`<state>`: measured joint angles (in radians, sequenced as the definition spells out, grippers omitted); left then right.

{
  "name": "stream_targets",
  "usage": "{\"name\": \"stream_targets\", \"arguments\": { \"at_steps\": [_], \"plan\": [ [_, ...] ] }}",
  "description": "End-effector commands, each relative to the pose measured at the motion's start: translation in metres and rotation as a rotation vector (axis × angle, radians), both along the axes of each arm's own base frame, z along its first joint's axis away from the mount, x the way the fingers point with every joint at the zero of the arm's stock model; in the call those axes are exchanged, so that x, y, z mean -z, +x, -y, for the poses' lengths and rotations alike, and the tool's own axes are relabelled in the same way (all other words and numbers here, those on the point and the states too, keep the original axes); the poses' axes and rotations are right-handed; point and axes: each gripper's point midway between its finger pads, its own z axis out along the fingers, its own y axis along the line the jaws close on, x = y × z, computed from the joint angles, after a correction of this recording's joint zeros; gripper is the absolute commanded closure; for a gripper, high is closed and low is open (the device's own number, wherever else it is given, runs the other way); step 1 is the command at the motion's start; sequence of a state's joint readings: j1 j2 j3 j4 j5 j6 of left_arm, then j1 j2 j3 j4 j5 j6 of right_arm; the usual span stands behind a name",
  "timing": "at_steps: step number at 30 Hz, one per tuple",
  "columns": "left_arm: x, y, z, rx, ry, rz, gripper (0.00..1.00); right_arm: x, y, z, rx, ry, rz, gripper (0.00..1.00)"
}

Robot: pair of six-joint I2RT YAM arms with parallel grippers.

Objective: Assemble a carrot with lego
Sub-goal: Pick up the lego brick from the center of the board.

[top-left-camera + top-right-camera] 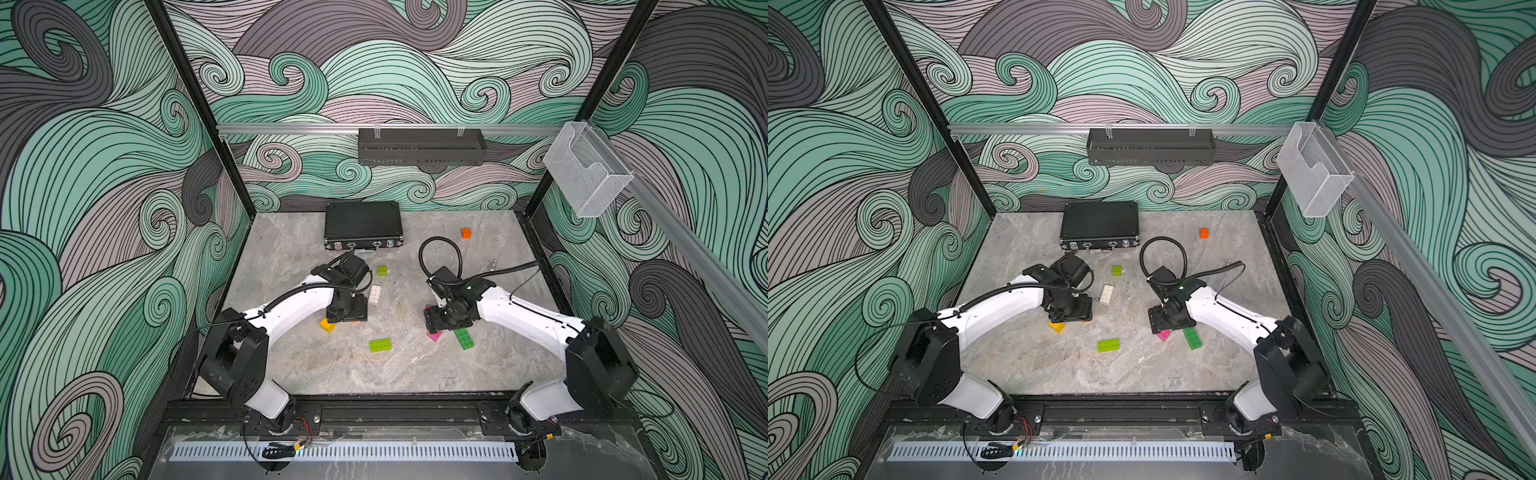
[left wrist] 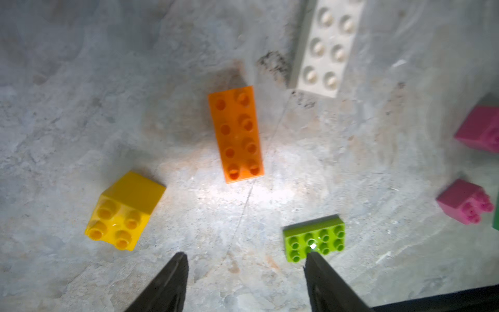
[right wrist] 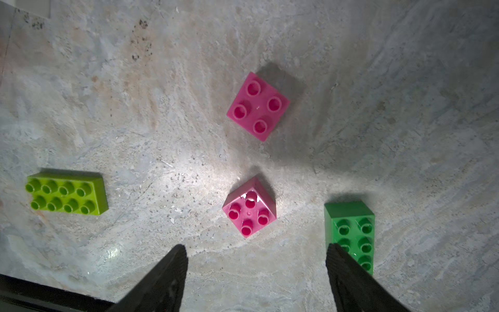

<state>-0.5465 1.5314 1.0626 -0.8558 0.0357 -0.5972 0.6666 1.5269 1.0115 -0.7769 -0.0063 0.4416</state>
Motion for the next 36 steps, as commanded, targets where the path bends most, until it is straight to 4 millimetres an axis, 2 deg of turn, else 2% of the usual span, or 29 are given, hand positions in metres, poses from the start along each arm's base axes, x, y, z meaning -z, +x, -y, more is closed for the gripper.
{"name": "stream_targets", "arguments": {
  "at_steps": [1,5,9,15,20,25,30,31,34,36],
  "plan": [
    [-0.009,0.002,-0.009,-0.030,-0.028,0.014,0.30,0.001,-0.011,-0.001,0.144,0.033,-0.100,0.18],
    [-0.008,0.003,-0.017,-0.051,-0.032,0.026,0.30,0.009,-0.007,-0.016,0.348,0.124,-0.113,0.25],
    [-0.006,0.001,-0.020,-0.056,-0.036,0.019,0.30,0.017,-0.002,-0.013,0.455,0.105,-0.112,0.26],
    [-0.002,-0.003,-0.023,-0.065,-0.042,0.019,0.29,0.031,-0.007,-0.002,0.555,0.079,-0.105,0.31],
    [0.001,-0.005,-0.025,-0.072,-0.046,0.017,0.29,0.045,-0.004,-0.007,0.591,0.092,-0.112,0.32],
    [0.005,-0.008,-0.028,-0.076,-0.041,0.008,0.29,0.048,0.002,-0.007,0.618,0.094,-0.074,0.39],
    [0.009,-0.011,-0.030,-0.080,-0.034,0.001,0.29,0.051,-0.001,-0.005,0.628,0.093,-0.080,0.53],
    [0.001,-0.010,-0.030,-0.081,-0.047,0.025,0.29,0.052,-0.002,-0.006,0.628,0.095,-0.083,0.56],
    [0.001,-0.011,-0.033,-0.085,-0.044,0.029,0.29,0.053,-0.004,-0.006,0.629,0.098,-0.088,0.64],
    [0.002,-0.011,-0.034,-0.087,-0.043,0.028,0.29,0.053,-0.005,-0.008,0.619,0.100,-0.093,0.65]
  ]
}}
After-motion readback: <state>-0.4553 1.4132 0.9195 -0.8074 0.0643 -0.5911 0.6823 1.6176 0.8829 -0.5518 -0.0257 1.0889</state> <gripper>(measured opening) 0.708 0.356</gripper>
